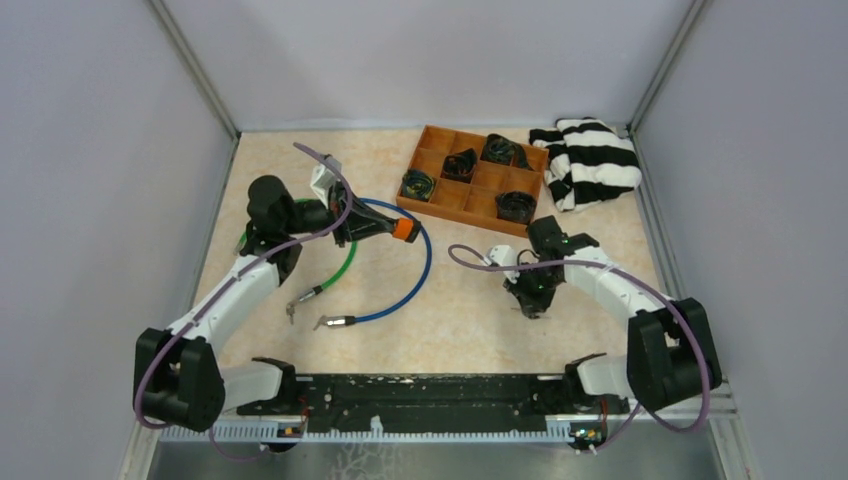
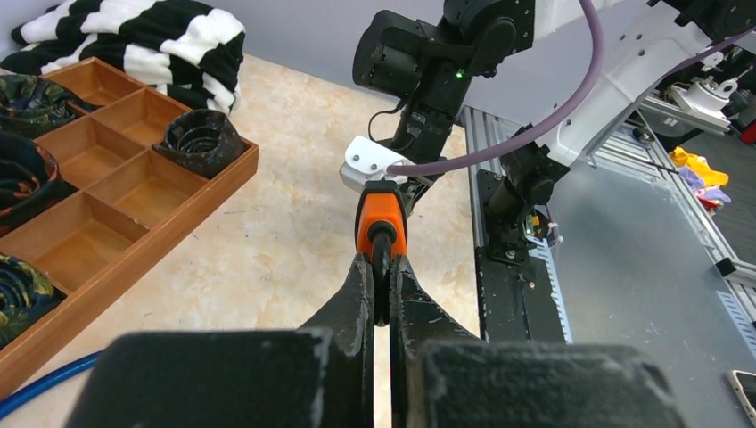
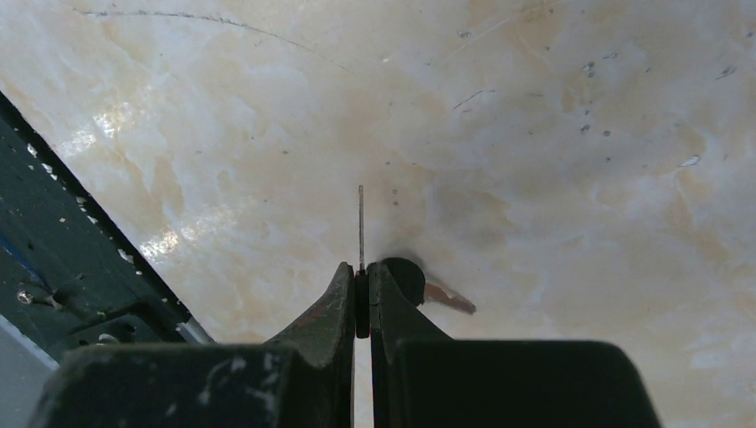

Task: Lock with the key
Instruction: Place the key at the center of the board, then place the lock at the center of the board.

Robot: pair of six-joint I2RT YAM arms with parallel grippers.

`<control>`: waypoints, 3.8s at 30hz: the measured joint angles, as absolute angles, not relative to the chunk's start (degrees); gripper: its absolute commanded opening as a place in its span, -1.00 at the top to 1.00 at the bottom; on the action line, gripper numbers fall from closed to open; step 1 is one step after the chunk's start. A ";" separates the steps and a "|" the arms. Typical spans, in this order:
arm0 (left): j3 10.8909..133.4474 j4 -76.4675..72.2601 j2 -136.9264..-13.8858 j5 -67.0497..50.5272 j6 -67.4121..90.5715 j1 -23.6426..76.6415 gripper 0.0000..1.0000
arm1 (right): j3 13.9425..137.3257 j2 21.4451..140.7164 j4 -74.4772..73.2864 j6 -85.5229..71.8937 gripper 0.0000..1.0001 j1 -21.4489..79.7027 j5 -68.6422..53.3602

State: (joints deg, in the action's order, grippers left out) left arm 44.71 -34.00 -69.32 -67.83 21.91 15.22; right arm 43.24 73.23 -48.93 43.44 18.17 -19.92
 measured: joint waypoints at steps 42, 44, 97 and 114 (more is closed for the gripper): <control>46.50 -24.77 -73.87 -71.24 13.21 18.92 1.00 | 74.08 83.53 -30.55 15.59 -0.53 34.15 -50.68; 46.50 -24.77 -74.13 -71.42 13.15 19.18 1.00 | 74.17 84.64 -29.85 15.11 -0.33 35.42 -50.74; 54.89 22.59 -68.29 -46.28 -27.57 19.51 -0.97 | 61.49 104.05 -55.24 42.17 0.59 -0.03 -35.94; 49.15 25.50 -74.19 -35.73 -31.57 25.19 -0.79 | 65.08 104.62 -59.20 42.00 -0.38 -1.43 -34.28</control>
State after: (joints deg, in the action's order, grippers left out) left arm 49.15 25.50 -74.19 -35.73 -31.57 25.19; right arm 65.08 104.62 -59.20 42.00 -1.43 -34.28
